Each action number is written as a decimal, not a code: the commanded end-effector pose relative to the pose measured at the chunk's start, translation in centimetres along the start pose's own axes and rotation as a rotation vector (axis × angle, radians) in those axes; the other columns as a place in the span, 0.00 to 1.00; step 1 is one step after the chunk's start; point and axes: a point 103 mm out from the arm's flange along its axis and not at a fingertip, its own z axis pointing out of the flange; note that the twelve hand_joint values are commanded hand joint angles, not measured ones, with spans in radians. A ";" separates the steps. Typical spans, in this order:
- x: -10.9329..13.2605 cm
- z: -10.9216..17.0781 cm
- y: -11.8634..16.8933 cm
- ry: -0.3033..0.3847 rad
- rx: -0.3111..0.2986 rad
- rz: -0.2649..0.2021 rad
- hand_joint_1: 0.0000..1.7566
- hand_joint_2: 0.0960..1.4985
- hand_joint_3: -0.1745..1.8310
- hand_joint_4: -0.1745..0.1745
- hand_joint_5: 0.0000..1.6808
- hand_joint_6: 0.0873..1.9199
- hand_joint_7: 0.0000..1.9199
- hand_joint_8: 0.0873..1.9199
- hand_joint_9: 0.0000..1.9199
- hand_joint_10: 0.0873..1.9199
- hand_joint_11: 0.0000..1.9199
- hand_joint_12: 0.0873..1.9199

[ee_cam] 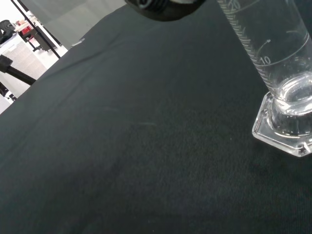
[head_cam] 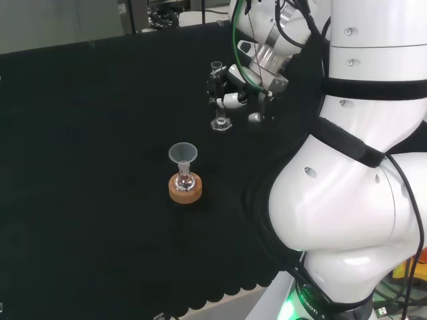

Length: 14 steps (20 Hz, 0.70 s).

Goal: Put the graduated cylinder back on the table.

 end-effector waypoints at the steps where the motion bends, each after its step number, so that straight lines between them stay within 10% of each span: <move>1: 0.0 0.3 0.0 0.010 0.004 -0.002 0.69 0.75 0.08 0.56 0.54 0.60 0.51 0.49 0.76 0.00 0.65 0.32; 14: -0.4 0.7 0.1 0.039 0.023 -0.006 0.69 0.76 0.09 0.56 0.52 0.62 0.49 0.52 0.74 0.00 0.63 0.35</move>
